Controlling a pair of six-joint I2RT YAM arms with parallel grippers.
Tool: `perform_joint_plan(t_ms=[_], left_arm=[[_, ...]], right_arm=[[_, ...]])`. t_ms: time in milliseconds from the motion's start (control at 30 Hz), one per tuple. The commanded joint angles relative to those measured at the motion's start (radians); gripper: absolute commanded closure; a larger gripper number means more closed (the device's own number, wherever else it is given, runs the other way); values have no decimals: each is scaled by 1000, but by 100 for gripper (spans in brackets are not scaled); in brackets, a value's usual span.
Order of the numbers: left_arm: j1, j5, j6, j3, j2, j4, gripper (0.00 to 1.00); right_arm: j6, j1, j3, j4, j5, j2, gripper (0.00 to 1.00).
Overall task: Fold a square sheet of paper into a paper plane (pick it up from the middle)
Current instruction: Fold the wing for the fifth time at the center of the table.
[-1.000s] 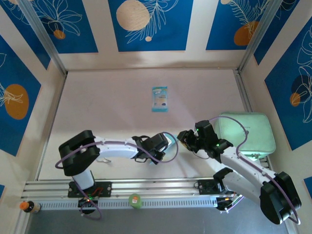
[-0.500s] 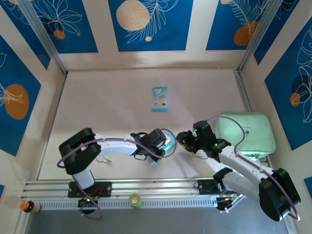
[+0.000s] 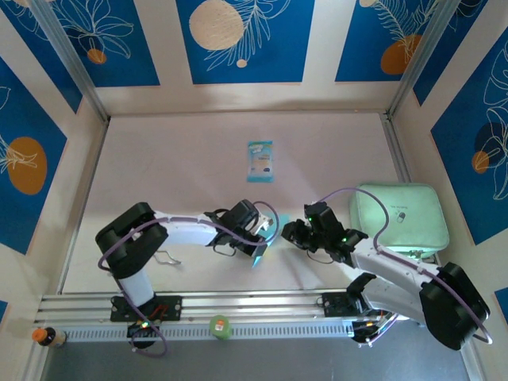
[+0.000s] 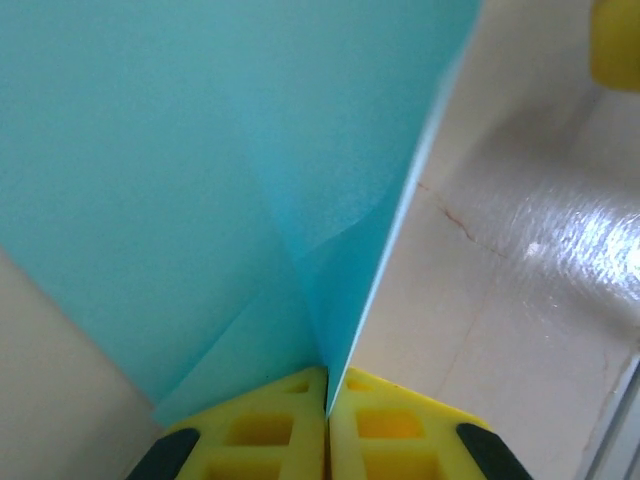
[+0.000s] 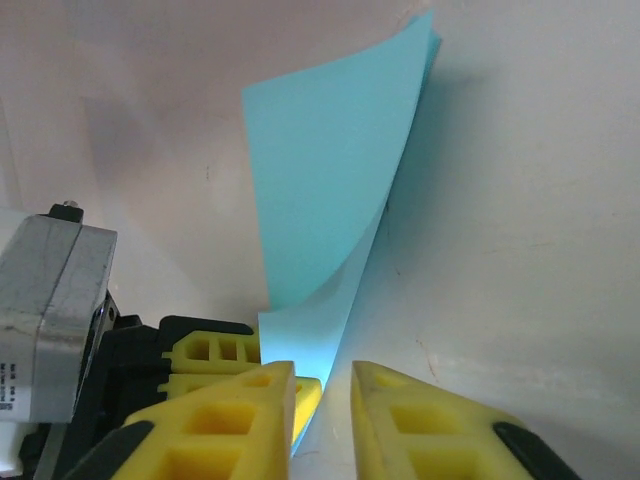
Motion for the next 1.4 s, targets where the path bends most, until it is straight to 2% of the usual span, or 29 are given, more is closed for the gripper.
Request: perform_joint_plan(t_ms=[0, 200, 333, 567, 767, 933, 1367], left_arm=[[25, 56, -30, -38, 42, 8, 90], [47, 69, -50, -62, 40, 40, 91], [57, 43, -56, -83, 21, 54, 91], [57, -5, 2, -225, -90, 287, 94], [60, 58, 6, -262, -71, 394, 95], [61, 67, 26, -291, -71, 467, 96], [61, 140, 182, -170, -11, 348, 97]], right_arm=[[-30, 3, -20, 98, -46, 22, 84], [-68, -6, -4, 181, -138, 94, 89], [-66, -15, 4, 196, -146, 132, 90], [-50, -38, -23, 248, -165, 127, 91], [-60, -43, -17, 262, -184, 135, 91], [-64, -43, -7, 274, -193, 149, 91], [-49, -50, -41, 270, -155, 102, 92]])
